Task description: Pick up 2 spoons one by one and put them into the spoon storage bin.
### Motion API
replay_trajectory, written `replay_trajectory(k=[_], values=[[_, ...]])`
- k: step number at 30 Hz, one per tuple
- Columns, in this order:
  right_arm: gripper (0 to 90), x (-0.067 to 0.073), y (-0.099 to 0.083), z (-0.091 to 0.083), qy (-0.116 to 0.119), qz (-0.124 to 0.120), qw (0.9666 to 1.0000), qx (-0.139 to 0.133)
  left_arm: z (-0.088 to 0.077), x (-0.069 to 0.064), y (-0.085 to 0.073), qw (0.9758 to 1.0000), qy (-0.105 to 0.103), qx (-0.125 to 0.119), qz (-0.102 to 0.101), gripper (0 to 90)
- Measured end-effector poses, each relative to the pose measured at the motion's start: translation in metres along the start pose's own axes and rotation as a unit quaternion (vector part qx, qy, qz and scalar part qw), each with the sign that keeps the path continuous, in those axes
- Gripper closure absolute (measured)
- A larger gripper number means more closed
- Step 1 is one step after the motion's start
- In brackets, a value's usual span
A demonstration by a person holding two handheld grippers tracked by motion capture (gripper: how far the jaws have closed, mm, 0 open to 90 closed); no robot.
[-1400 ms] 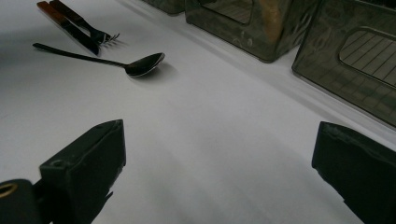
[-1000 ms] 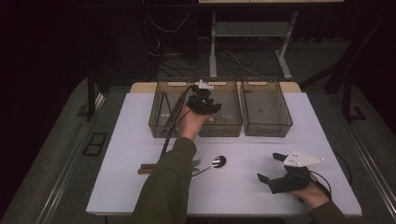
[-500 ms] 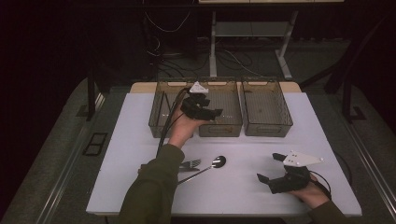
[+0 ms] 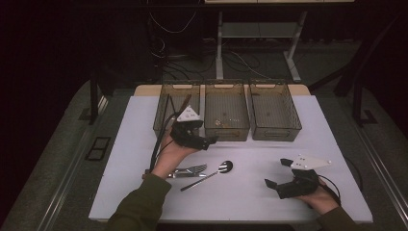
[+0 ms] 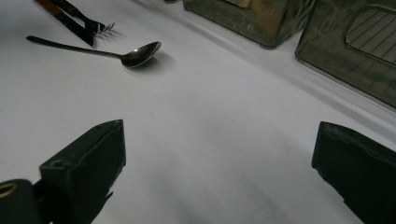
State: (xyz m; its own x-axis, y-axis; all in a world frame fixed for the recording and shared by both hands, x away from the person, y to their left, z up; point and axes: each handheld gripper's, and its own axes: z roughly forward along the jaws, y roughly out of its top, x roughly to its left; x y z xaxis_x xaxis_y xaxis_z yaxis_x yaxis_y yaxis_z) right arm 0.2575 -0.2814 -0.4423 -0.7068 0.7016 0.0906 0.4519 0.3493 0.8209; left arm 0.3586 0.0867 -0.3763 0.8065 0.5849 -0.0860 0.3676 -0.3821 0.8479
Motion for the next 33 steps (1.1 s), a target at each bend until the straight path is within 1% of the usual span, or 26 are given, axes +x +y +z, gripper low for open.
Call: replay_trajectory(k=[1, 3, 4, 6, 8, 12, 14, 15, 17, 18, 20, 21, 22, 23, 25, 26, 28, 33], values=[[3.1, -0.001, 0.001, 0.000, -0.001, -0.004, 1.0000, 0.000, -0.003, -0.001, -0.005, 1.0000, 0.000, -0.004, -0.001, 15.7], [3.1, -0.002, 0.002, 0.000, 0.002, 0.002, 1.0000, 0.002, -0.009, -0.002, -0.015, 1.0000, 0.000, -0.003, -0.001, 15.3], [3.1, -0.003, 0.003, 0.000, 0.003, 0.002, 1.0000, 0.001, -0.012, -0.002, -0.020, 1.0000, -0.001, -0.007, -0.004, 15.2], [3.1, -0.004, 0.004, 0.000, 0.009, 0.006, 0.9999, 0.004, -0.017, -0.004, -0.028, 1.0000, -0.002, -0.008, -0.002, 14.6], [3.1, -0.004, 0.006, 0.001, 0.011, 0.002, 0.9999, 0.006, -0.023, -0.006, -0.037, 1.0000, -0.004, -0.007, 0.002, 13.8], [3.1, -0.002, 0.013, 0.000, 0.015, -0.004, 0.9998, 0.012, -0.034, -0.012, -0.053, 0.9999, -0.007, -0.012, 0.005, 12.9], [3.1, -0.001, 0.016, 0.001, 0.021, -0.009, 0.9997, 0.011, -0.039, -0.015, -0.063, 0.9999, -0.005, -0.011, 0.008, 9.7], [3.1, 0.000, 0.017, 0.002, 0.024, -0.007, 0.9996, 0.013, -0.040, -0.016, -0.068, 0.9999, -0.010, -0.010, 0.008, 8.0], [3.1, 0.001, 0.019, 0.004, 0.027, -0.007, 0.9995, 0.017, -0.044, -0.019, -0.077, 0.9998, -0.011, -0.005, 0.015, 5.0], [3.1, 0.001, 0.019, 0.006, 0.028, -0.006, 0.9994, 0.017, -0.046, -0.021, -0.080, 0.9998, -0.010, -0.006, 0.015, 3.5], [3.2, 0.002, 0.022, 0.007, 0.031, -0.002, 0.9994, 0.018, -0.050, -0.022, -0.087, 0.9998, -0.011, -0.007, 0.014, 1.6], [4.7, 0.002, 0.023, 0.008, 0.033, 0.001, 0.9993, 0.019, -0.051, -0.023, -0.090, 0.9999, -0.011, -0.007, 0.011, 0.7], [7.1, 0.002, 0.025, 0.008, 0.037, 0.000, 0.9992, 0.017, -0.052, -0.024, -0.093, 0.9999, -0.013, -0.004, 0.008, 0.0], [7.3, 0.002, 0.026, 0.009, 0.040, 0.002, 0.9990, 0.017, -0.053, -0.025, -0.095, 0.9998, -0.017, 0.000, 0.009, 0.0], [7.3, 0.002, 0.029, 0.011, 0.043, 0.004, 0.9990, 0.015, -0.056, -0.028, -0.099, 0.9998, -0.022, 0.003, 0.004, 0.0], [7.7, 0.002, 0.031, 0.012, 0.043, 0.007, 0.9989, 0.014, -0.057, -0.029, -0.101, 0.9997, -0.023, 0.007, 0.005, 0.0], [14.9, 0.002, 0.035, 0.014, 0.052, 0.007, 0.9986, 0.012, -0.061, -0.031, -0.103, 0.9997, -0.025, 0.003, 0.004, 0.0], [17.2, 0.003, 0.045, 0.026, 0.062, 0.006, 0.9978, 0.020, -0.065, -0.034, -0.111, 0.9996, -0.026, 0.002, 0.012, 0.0]])
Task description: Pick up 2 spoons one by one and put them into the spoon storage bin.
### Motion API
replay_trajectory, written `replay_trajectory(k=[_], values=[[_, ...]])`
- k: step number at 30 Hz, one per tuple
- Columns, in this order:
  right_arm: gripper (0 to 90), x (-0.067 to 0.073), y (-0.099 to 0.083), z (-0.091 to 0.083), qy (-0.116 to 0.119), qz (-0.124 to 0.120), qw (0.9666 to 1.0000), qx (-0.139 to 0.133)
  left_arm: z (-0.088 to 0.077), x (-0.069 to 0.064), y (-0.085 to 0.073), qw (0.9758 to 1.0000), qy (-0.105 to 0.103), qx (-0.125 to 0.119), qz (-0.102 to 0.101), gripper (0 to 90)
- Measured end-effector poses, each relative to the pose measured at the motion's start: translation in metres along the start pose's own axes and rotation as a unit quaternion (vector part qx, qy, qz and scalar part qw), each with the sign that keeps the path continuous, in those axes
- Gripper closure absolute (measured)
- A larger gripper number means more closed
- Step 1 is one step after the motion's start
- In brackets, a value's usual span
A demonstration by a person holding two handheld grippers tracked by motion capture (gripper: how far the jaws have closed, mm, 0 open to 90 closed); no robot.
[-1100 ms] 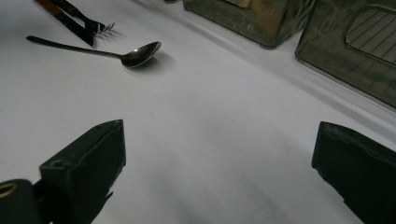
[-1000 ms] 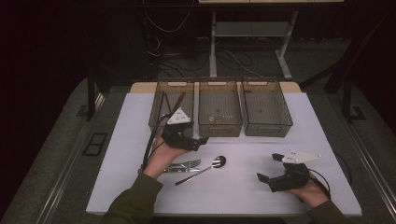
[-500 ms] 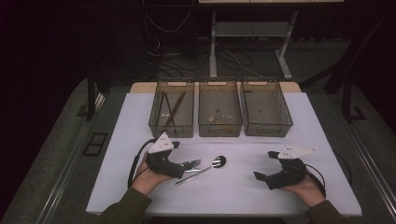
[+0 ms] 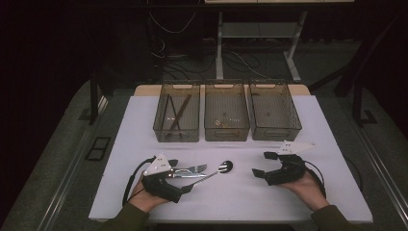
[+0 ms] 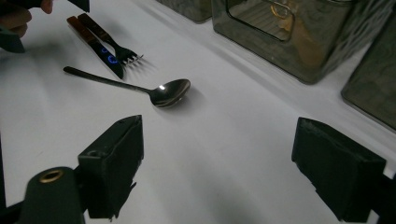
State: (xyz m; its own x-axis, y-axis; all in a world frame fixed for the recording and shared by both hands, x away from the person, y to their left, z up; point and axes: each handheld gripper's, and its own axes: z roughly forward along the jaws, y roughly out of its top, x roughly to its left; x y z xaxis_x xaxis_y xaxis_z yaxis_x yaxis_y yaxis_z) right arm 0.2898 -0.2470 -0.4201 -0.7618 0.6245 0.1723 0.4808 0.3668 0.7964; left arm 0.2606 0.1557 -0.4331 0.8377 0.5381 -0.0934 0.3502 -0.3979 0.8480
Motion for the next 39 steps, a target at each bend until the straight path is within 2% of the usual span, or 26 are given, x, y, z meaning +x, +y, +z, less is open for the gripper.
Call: replay_trajectory(k=[3, 4, 9, 11, 20, 33, 39], values=[[21.4, 0.001, 0.006, 0.008, 0.008, -0.007, 0.9999, 0.008, 0.000, 0.002, -0.004, 1.0000, -0.001, 0.008, -0.002, 0.0], [22.2, 0.001, 0.008, 0.010, 0.009, -0.007, 0.9999, 0.009, 0.001, 0.002, -0.005, 0.9999, -0.004, 0.007, -0.008, 0.0], [24.9, 0.004, 0.018, 0.021, 0.018, -0.015, 0.9997, 0.012, 0.002, 0.001, -0.005, 0.9999, -0.005, 0.014, 0.001, 0.0], [28.7, 0.004, 0.022, 0.026, 0.024, -0.019, 0.9994, 0.017, 0.002, 0.001, -0.005, 0.9999, -0.005, 0.012, -0.001, 0.0], [34.4, 0.005, 0.035, 0.049, 0.040, -0.022, 0.9986, 0.026, 0.001, 0.004, -0.005, 0.9999, -0.006, 0.008, -0.007, 0.0], [43.5, 0.010, 0.040, 0.088, 0.069, -0.034, 0.9949, 0.066, 0.003, 0.003, -0.006, 0.9997, -0.016, 0.011, -0.011, 0.0], [47.9, 0.014, 0.037, 0.098, 0.074, -0.043, 0.9929, 0.083, 0.003, 0.003, -0.006, 0.9997, -0.017, 0.012, -0.011, 0.0]])
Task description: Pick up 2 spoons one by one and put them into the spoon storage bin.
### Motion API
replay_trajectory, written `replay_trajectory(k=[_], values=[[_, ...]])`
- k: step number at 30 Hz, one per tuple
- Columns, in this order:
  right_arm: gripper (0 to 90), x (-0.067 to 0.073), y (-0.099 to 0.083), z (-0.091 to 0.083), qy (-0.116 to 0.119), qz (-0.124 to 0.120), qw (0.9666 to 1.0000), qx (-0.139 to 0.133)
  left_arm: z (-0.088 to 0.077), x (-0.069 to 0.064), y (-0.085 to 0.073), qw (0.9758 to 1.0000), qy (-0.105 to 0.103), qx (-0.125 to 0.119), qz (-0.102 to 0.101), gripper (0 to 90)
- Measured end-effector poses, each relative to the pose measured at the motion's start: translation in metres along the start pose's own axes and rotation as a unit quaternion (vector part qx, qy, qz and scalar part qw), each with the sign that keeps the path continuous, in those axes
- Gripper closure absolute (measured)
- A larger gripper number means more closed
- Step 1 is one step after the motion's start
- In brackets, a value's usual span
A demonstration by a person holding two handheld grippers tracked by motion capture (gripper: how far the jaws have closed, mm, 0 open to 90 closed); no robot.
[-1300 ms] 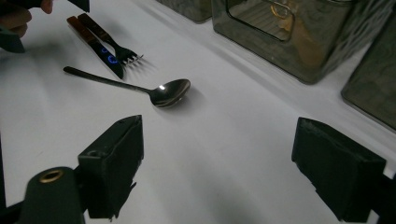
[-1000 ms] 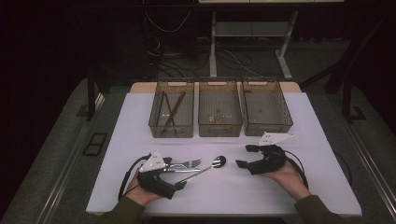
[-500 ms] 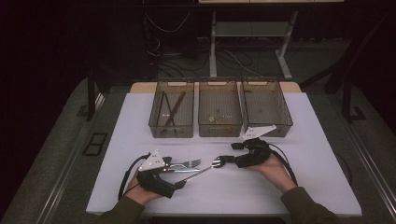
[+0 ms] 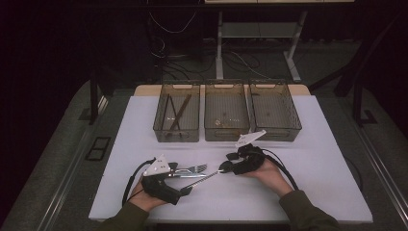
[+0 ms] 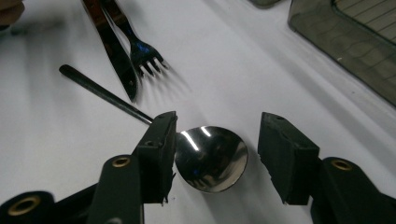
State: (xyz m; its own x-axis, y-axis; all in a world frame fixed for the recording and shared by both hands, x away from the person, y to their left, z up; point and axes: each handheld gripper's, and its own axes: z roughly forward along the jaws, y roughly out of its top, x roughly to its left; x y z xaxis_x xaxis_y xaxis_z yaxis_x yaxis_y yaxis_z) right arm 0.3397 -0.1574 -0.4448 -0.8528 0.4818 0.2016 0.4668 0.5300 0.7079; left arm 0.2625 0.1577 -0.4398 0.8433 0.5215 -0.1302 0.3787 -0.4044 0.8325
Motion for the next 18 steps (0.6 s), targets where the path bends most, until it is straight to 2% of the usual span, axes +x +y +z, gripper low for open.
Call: replay_trajectory(k=[9, 18], values=[[52.7, 0.0004, -0.0033, 0.0032, -0.003, -0.012, 0.9998, 0.018, 0.0014, -0.0006, -0.0001, 1.0000, -0.002, 0.007, 0.003, 0.0], [64.3, 0.0025, -0.0056, -0.0001, 0.002, -0.037, 0.9989, 0.029, 0.0015, -0.0008, -0.0002, 1.0000, -0.001, 0.006, 0.004, 0.0]])
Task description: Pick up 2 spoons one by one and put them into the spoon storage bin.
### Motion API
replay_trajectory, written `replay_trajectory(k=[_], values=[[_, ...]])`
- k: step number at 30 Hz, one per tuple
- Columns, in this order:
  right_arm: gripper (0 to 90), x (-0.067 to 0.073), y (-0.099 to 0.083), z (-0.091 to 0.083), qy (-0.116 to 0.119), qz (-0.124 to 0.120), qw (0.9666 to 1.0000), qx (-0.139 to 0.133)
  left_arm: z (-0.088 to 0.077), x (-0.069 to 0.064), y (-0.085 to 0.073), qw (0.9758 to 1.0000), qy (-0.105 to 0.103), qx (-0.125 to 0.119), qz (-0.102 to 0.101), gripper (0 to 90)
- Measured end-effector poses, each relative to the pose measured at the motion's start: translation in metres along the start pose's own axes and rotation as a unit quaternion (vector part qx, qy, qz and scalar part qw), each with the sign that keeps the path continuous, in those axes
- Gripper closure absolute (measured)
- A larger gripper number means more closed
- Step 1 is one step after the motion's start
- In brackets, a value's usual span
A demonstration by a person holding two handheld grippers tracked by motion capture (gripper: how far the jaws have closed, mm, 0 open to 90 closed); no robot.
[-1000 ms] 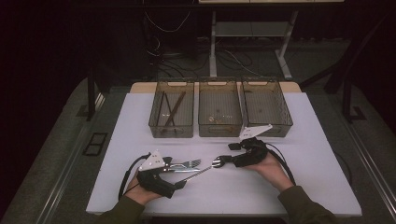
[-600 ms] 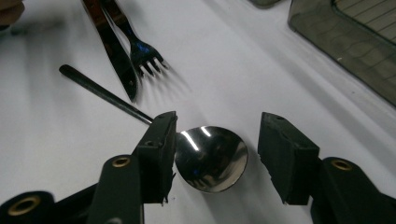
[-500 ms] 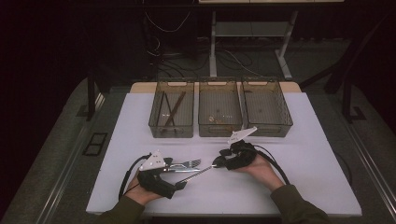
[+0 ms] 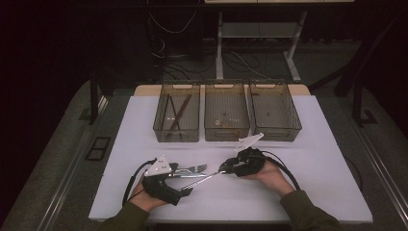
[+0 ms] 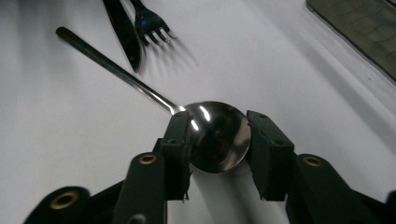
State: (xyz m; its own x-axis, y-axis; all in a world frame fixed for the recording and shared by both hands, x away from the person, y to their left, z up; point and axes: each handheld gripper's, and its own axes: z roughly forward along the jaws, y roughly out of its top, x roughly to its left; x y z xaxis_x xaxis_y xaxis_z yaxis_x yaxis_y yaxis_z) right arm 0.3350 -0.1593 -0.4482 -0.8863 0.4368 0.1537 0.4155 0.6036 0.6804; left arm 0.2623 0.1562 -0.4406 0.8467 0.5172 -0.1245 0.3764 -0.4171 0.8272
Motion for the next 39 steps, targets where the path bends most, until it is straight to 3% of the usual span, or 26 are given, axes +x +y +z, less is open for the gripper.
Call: replay_trajectory(k=[8, 18, 30, 39], values=[[73.6, -0.003, -0.005, -0.005, 0.017, -0.006, 0.9998, 0.001, 0.000, 0.000, 0.000, 1.0000, 0.000, 0.000, 0.000, 0.0], [87.1, -0.005, -0.012, -0.011, 0.053, -0.014, 0.9984, 0.011, 0.000, 0.000, 0.000, 1.0000, -0.001, -0.001, -0.001, 0.0], [87.7, -0.006, -0.012, -0.012, 0.056, -0.009, 0.9983, 0.014, 0.000, 0.000, 0.000, 1.0000, -0.002, -0.001, 0.000, 0.0], [87.8, -0.003, -0.012, -0.014, 0.043, -0.007, 0.9990, 0.011, -0.001, 0.000, 0.000, 1.0000, 0.000, -0.003, -0.001, 0.0]])
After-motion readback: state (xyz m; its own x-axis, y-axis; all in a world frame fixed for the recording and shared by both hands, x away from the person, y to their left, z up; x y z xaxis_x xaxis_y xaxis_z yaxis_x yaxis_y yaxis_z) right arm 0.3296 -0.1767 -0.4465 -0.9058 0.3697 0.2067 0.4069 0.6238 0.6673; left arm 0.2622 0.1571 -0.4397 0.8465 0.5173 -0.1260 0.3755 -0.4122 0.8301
